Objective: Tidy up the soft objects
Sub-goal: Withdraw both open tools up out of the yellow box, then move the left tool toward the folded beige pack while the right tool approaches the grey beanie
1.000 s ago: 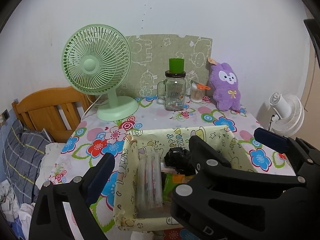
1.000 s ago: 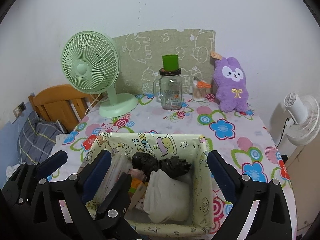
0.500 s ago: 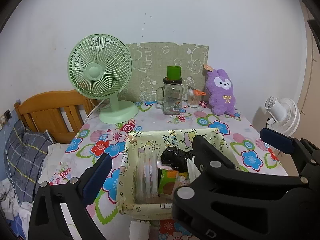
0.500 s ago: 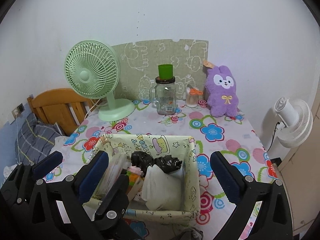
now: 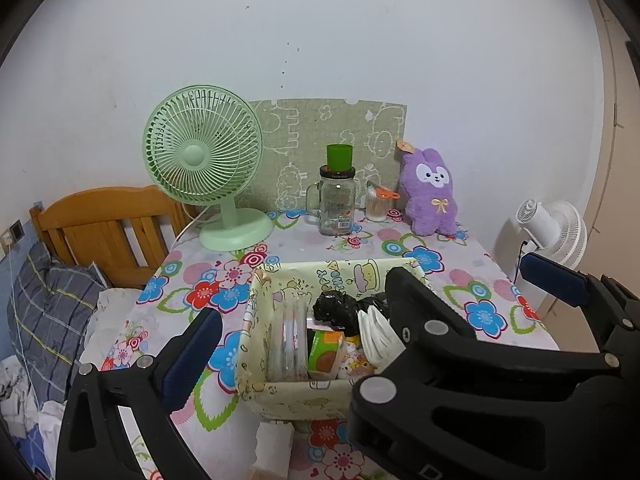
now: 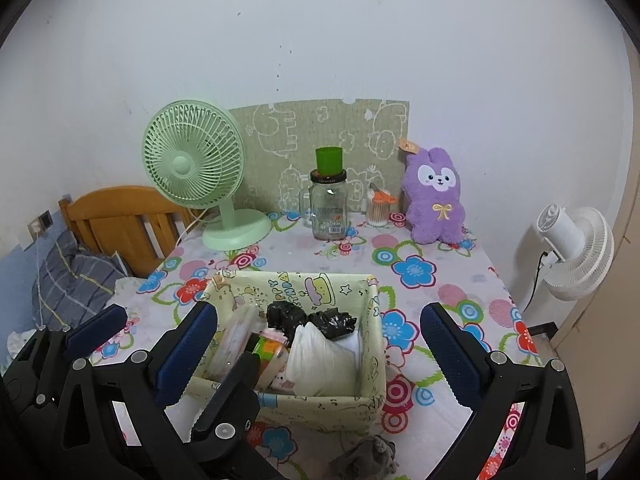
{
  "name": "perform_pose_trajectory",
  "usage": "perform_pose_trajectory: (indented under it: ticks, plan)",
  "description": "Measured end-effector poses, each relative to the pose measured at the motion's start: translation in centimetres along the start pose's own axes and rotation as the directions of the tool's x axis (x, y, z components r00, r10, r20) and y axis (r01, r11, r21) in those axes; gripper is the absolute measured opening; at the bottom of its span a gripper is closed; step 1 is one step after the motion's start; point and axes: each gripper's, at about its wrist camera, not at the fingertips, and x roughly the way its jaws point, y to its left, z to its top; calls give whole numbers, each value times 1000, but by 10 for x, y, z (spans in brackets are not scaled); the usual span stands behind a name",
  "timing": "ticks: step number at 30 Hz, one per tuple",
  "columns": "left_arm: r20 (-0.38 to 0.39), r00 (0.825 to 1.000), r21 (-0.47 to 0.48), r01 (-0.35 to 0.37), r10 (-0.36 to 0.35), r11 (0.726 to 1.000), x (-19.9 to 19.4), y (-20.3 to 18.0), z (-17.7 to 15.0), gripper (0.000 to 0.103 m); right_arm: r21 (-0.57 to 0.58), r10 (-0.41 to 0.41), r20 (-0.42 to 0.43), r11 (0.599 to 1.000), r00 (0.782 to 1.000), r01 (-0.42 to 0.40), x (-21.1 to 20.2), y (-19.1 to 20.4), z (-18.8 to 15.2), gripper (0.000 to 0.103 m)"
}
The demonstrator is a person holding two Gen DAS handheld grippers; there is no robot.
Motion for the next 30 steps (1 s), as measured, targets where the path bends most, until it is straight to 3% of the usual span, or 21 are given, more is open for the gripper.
perform_pose_trajectory:
  ticks: [24, 30]
  plan:
    - [31, 1000, -13, 3, -3, 1000, -36, -7, -23, 103, -18, 2, 12, 1000, 1000, -2, -41, 1, -21, 103]
    - [34, 999, -9, 7, -7, 1000, -42, -8, -30, 102, -31, -29, 13, 999, 1000, 29, -47, 4, -28, 103]
